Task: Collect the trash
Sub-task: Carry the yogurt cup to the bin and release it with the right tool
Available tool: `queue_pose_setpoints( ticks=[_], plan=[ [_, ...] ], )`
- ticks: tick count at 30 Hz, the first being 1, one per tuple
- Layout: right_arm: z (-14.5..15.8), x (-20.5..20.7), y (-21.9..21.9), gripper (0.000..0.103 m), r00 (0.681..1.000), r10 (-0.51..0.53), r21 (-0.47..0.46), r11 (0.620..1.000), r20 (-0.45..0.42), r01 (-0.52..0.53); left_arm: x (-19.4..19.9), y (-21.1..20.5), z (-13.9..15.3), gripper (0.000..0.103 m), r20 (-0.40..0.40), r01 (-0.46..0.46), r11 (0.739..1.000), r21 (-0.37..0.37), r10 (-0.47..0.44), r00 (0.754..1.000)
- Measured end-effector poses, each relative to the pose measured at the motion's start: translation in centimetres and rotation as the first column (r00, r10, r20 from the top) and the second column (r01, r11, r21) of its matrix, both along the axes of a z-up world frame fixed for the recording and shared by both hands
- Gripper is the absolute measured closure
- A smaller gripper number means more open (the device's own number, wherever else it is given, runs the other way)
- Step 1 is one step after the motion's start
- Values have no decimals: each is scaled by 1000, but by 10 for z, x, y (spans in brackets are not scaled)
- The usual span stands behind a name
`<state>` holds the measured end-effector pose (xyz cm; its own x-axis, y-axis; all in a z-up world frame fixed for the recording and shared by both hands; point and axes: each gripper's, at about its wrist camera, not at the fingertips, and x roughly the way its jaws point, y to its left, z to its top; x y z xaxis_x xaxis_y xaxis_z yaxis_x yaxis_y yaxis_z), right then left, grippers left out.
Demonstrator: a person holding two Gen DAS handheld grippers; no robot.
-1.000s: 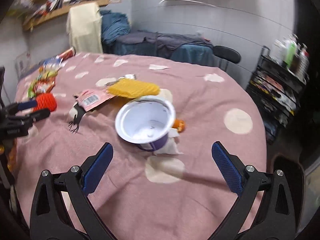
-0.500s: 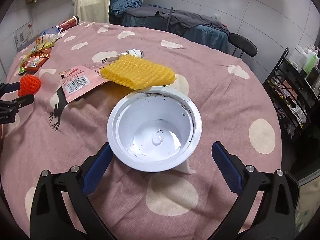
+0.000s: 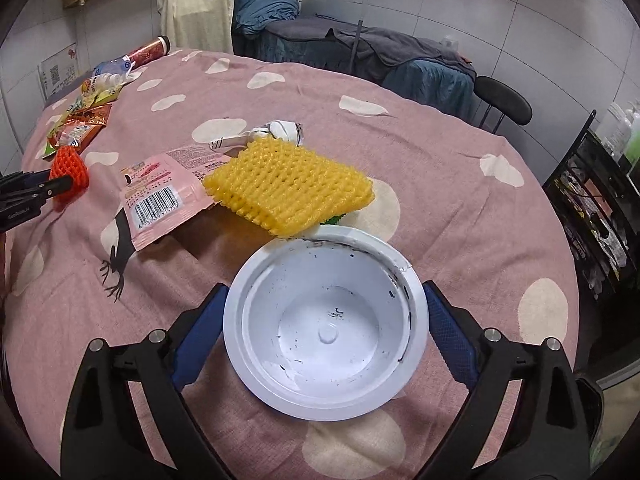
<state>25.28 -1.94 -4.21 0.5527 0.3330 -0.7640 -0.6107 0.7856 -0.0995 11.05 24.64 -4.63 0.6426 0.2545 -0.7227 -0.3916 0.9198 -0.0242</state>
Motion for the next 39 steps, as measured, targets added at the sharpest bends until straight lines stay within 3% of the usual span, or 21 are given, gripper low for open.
queue_pose_setpoints(
  ticks=[9, 14, 19, 29, 39],
  plan=[
    [24, -19, -19, 11, 999, -28, 85, 996, 45, 24, -18, -12, 21, 84, 101, 23, 997, -67, -16, 995],
    [37, -35, -40, 11, 996, -63, 154, 987, 58, 54, -20, -42, 39, 84, 173, 117, 987, -107, -98, 980],
    [52, -54, -70, 11, 989, -119, 222, 970, 83, 98, -15, -86, 52, 84, 207, 236, 969, -80, -215, 954],
    [62, -78, -144, 10, 957, -274, 297, 925, 91, 237, 4, -166, 60, 84, 240, 456, 887, -74, -428, 871],
    [57, -95, -232, 10, 873, -480, 314, 845, 91, 432, 18, -228, 63, 84, 243, 604, 794, -66, -574, 782]
  ],
)
